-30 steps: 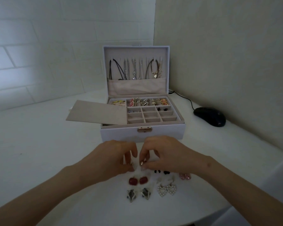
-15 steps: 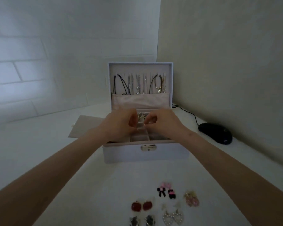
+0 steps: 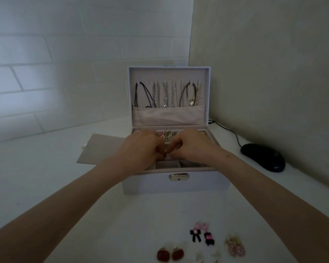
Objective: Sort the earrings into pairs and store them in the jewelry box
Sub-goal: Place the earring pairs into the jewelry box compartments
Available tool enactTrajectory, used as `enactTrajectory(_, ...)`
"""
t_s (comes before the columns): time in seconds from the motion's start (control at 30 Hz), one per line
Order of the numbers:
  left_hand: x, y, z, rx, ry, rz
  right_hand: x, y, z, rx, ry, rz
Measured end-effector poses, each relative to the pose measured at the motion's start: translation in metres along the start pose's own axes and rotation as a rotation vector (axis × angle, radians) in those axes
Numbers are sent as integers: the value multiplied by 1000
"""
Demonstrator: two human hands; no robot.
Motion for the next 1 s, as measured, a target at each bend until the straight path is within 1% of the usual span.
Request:
enactTrajectory(0.1, -8, -12, -3, 91, -49, -84, 2, 1, 1, -19, 7, -36)
enactTrajectory(0.17, -11, -20, -8, 146, -51, -126, 2, 2, 2, -19, 1, -83)
enactTrajectory(0.3, -19, -32, -20, 211, -45, -200, -2, 0, 2, 29, -8, -144)
enactTrajectory(0.37, -23, -36, -26, 215, -58, -229, -3, -6, -2, 83, -14, -142)
enactTrajectory(0.47, -20, -42, -39, 208, -38, -265, -6, -24, -21, 224, -21, -71)
enactTrajectory(0.53, -14, -40, -53, 144, 3, -326, -14, -27, -40, 245, -56, 31)
enactTrajectory(0.57, -10, -36, -61, 89, 31, -363, -21, -25, -51, 209, -85, 88)
enactTrajectory(0.7, 11, -9, -100, -202, 190, -407, -52, 8, -93, -107, -164, 237)
enactTrajectory(0.73, 16, -1, -108, -277, 222, -400, -57, 18, -101, -178, -176, 249)
enactTrajectory(0.8, 24, 14, -120, -382, 266, -382, -61, 35, -110, -276, -205, 200)
enactTrajectory(0.87, 28, 23, -127, -432, 277, -355, -62, 47, -113, -306, -226, 119)
enactTrajectory(1.0, 33, 32, -134, -431, 305, -263, -65, 56, -117, -315, -223, 60)
Point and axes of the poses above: each hand's wrist, its own z-axis towards the middle knuckle, its own y-axis out of the palm, x = y × z, the point moved 9 cm from there along z, towards the middle knuckle, and after that the axes turned 12 degrees about -y, right-handed, at the moved point
